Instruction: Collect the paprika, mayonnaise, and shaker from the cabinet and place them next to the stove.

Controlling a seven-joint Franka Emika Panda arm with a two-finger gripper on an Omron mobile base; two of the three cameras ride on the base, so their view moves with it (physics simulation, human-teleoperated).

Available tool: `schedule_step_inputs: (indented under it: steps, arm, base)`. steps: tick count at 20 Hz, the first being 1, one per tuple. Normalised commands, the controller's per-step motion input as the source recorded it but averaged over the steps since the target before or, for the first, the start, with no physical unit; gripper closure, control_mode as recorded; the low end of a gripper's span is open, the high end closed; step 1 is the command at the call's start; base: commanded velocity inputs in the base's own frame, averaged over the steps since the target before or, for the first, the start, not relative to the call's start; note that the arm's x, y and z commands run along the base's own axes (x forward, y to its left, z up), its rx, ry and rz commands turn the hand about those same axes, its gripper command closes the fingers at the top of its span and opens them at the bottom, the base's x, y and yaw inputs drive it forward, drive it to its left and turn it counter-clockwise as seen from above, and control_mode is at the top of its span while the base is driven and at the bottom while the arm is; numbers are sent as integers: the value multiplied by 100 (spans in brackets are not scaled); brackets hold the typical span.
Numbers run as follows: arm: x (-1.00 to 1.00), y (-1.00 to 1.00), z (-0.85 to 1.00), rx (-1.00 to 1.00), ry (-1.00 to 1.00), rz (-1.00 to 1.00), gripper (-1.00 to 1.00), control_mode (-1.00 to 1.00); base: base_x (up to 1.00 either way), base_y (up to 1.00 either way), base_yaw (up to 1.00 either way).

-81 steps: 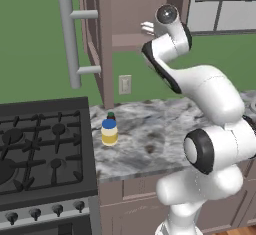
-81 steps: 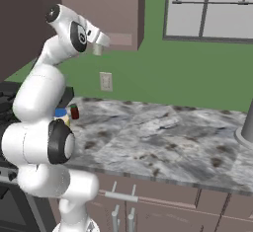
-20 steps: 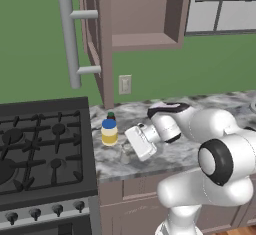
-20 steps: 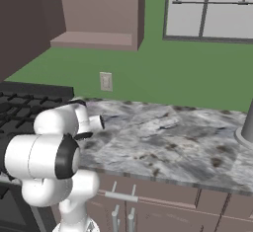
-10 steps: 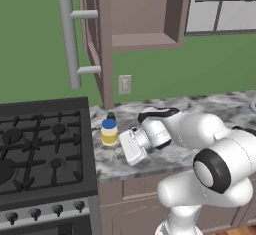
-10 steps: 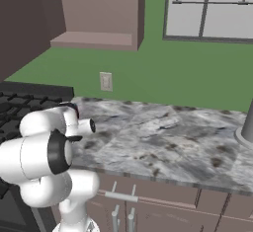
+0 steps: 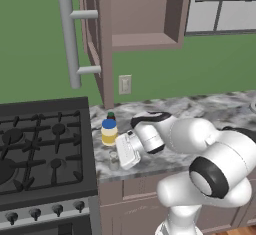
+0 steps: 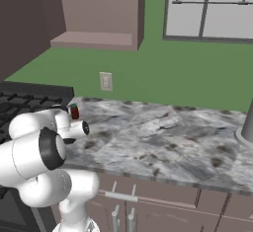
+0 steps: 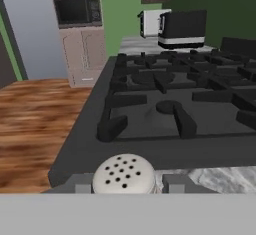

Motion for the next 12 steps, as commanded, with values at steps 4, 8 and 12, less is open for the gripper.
schedule_step_inputs:
  steps: [4, 8, 12]
  arm:
    - [5, 6, -3, 0, 0, 0, 100, -100]
    - [7, 0, -4, 0, -3, 0, 100, -100]
    - [10, 0, -5, 1, -5, 0, 100, -100]
  base:
    - [0, 0, 0]
    - [0, 0, 0]
    - [0, 0, 0]
